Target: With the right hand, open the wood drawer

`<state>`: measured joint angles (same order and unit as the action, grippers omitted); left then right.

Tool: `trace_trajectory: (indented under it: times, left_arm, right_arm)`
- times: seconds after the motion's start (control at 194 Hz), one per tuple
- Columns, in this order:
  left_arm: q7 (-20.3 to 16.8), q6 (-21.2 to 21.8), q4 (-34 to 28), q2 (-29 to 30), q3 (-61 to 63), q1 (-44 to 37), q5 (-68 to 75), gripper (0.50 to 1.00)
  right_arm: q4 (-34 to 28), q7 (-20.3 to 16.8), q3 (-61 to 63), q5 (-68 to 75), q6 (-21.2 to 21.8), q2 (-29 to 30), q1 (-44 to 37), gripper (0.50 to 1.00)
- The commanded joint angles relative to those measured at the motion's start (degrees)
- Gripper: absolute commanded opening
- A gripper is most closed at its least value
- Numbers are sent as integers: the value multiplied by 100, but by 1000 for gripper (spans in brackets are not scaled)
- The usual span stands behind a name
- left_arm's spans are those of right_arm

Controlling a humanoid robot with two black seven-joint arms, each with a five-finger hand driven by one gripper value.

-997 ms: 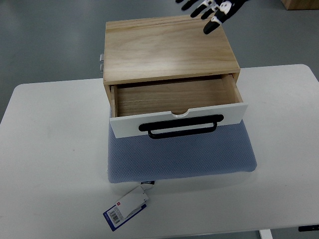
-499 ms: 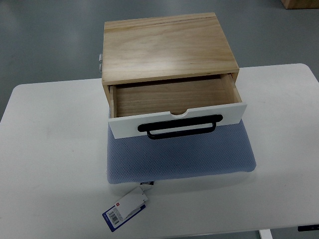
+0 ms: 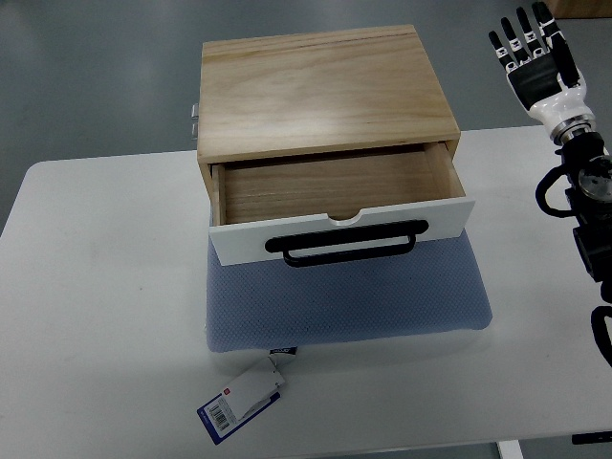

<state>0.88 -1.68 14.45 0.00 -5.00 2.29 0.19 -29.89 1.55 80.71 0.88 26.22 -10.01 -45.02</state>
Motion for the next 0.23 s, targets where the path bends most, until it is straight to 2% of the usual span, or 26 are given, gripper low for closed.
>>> trace_trajectory:
  times: [0.0,0.221]
  left_arm:
    - [0,1,-4,0,-1,0,-2,1000]
    - [0,1,-4,0,-1,0,-2,1000]
  right_arm:
    - [1,3,15,0,6,87,11,946]
    - [18,12,15,-9,-3,122,2,946]
